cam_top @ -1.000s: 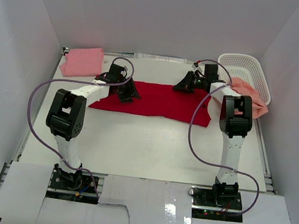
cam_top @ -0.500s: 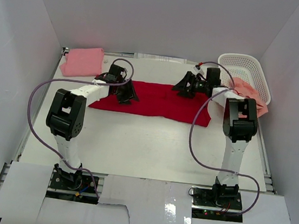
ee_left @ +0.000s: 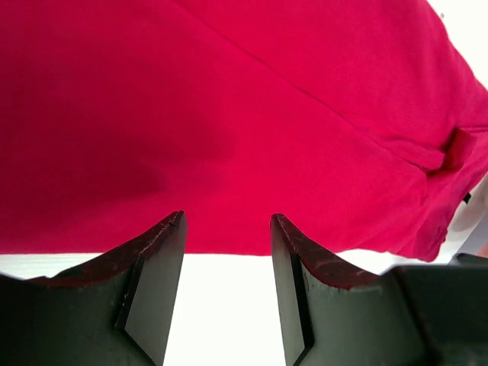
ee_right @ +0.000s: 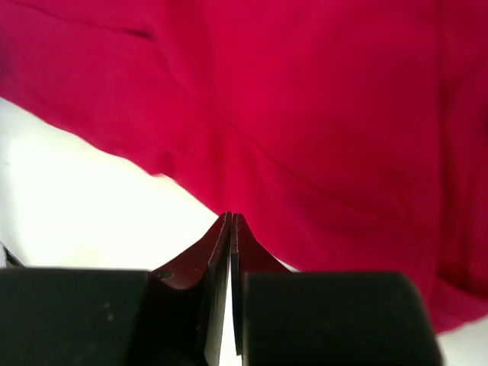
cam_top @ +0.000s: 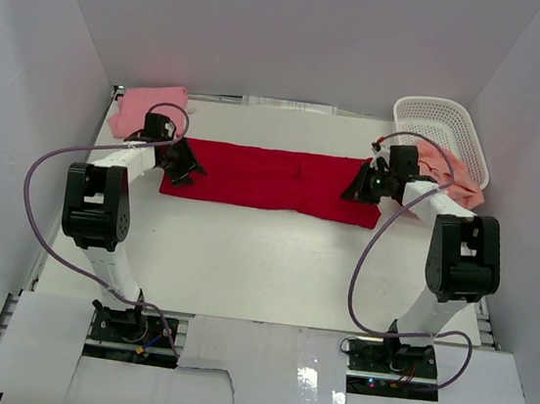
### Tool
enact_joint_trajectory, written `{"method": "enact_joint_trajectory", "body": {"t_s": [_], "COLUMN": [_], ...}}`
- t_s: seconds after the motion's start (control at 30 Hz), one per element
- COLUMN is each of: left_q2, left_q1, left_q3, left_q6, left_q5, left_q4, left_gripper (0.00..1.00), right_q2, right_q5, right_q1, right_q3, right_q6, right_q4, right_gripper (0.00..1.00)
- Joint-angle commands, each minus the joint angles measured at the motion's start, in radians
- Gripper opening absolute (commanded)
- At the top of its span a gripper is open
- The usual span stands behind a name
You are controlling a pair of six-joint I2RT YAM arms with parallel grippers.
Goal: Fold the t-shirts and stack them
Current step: Fold the other side of the tshirt into a rectangle, then rotate the tshirt 90 degrees
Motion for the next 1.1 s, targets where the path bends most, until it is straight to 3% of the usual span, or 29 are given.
{"method": "enact_joint_trajectory", "body": {"t_s": [0.0,0.5,0.8,1.07], "left_q2": [-0.066,-0.019,0.092,0.089], "left_q1": [0.015,0.087,0.102,0.110], "left_q3": [-0.008,0.030,0.090,0.089], "left_q6": [0.019,0.039,0.048,0.051], "left_q5": [0.016,-0.064,-0.153,-0.208], "left_q4": [-0.006,-0.063,-0.125,-0.142], "left_gripper": [0.58,0.58,0.57,0.57], "right_q2": [0.016,-0.001,0.002,0.019], "right_q5": [0.059,0.166,0.322,0.391], "right_q1": [-0.033,-0.068,-0.070,-0.070], "right_q3": [-0.053,-0.165,-0.166,-0.134], "right_q6": [-0.016,-0.021,-0.018,-0.026], "right_q4": [-0.056,-0.055,-0.096,-0.154], "right_gripper": [0.08,0.08,0.08,0.08]}}
